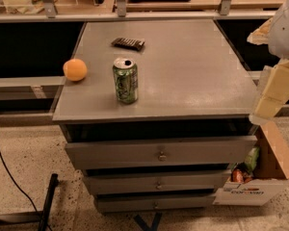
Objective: Knock green can over
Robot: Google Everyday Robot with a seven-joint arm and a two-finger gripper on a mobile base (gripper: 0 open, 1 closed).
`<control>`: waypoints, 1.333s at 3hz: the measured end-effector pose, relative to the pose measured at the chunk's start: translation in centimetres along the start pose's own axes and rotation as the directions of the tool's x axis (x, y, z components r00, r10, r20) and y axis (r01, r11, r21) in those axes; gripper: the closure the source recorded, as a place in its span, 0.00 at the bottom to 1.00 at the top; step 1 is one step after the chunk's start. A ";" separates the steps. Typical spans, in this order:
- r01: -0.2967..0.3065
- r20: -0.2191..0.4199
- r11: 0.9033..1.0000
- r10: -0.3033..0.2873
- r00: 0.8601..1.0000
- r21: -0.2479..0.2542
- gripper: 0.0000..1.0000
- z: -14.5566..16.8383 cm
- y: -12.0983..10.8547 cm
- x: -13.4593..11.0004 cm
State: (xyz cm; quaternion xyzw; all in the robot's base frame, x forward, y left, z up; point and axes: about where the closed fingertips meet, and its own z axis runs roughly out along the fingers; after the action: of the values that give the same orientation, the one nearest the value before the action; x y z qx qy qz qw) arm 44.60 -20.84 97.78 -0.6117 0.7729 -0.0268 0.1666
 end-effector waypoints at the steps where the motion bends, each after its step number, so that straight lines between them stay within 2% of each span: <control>1: 0.040 0.048 0.998 -0.039 0.998 -0.039 0.00 2.4 -1.2 -2.5; 2: 0.073 0.167 0.994 -0.059 0.984 -0.080 0.00 5.9 -2.5 -5.7; 3: 0.109 0.329 0.991 -0.076 0.941 -0.082 0.00 8.4 -3.7 -10.4; 4: 0.147 0.371 0.987 -0.114 0.922 -0.061 0.00 9.5 -3.7 -14.8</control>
Offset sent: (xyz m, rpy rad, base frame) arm 0.0882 0.1064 -0.0596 0.3482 0.0340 0.2100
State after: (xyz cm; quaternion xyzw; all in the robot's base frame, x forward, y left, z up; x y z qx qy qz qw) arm 53.72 -6.06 93.02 -0.6627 0.6863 0.1105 0.2786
